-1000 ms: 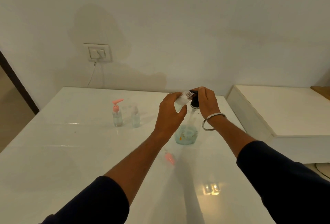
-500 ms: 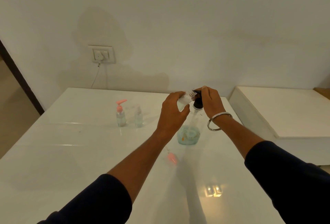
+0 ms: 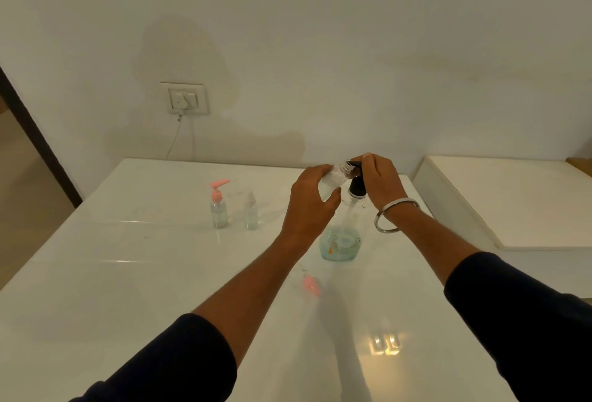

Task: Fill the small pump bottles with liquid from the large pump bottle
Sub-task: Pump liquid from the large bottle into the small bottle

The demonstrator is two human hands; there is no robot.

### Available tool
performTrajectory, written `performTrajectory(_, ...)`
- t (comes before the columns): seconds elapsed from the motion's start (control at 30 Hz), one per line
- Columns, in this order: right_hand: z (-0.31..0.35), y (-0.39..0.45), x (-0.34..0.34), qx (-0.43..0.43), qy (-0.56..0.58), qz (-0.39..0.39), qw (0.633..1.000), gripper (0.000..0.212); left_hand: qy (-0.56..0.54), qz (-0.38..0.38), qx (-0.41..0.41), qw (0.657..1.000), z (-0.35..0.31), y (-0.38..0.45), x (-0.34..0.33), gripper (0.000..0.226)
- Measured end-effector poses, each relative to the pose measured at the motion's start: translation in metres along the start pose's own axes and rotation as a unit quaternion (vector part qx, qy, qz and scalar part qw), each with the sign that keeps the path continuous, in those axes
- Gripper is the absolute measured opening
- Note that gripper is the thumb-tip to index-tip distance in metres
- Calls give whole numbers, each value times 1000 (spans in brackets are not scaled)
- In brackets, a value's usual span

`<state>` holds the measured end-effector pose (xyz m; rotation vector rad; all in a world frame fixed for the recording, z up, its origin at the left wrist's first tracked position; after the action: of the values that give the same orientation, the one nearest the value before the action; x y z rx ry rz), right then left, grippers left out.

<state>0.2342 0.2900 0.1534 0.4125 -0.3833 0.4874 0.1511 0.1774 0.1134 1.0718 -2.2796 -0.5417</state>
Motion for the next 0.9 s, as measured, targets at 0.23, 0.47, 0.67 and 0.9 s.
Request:
performTrajectory(0.23, -4, -1, 1, -10, 8, 6, 1000, 38, -24, -6, 6, 1000, -4, 1, -2, 37)
performTrajectory(0.47, -8, -6, -4, -9, 26, -23, 999, 37, -23, 3, 28, 999, 3, -1, -7, 38)
performTrajectory(0.67, -4, -6, -1, 7, 9, -15, 1000, 37, -15, 4, 13, 1000, -1, -2, -2, 37)
performTrajectory(0.9, -5, -1, 1, 1, 9, 4, 1000, 37, -18, -4, 6, 1000, -4, 1, -1, 38)
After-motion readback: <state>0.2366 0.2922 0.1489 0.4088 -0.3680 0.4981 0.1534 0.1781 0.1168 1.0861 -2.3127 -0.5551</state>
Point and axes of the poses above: each hand's wrist, its own y-axis towards the middle knuckle, its own x-axis out of the back of the hand, z = x × y, the point moved 2 cm from there along y, towards the middle knuckle, and after that the axes turned 3 degrees about -x, right-handed, at the moved point
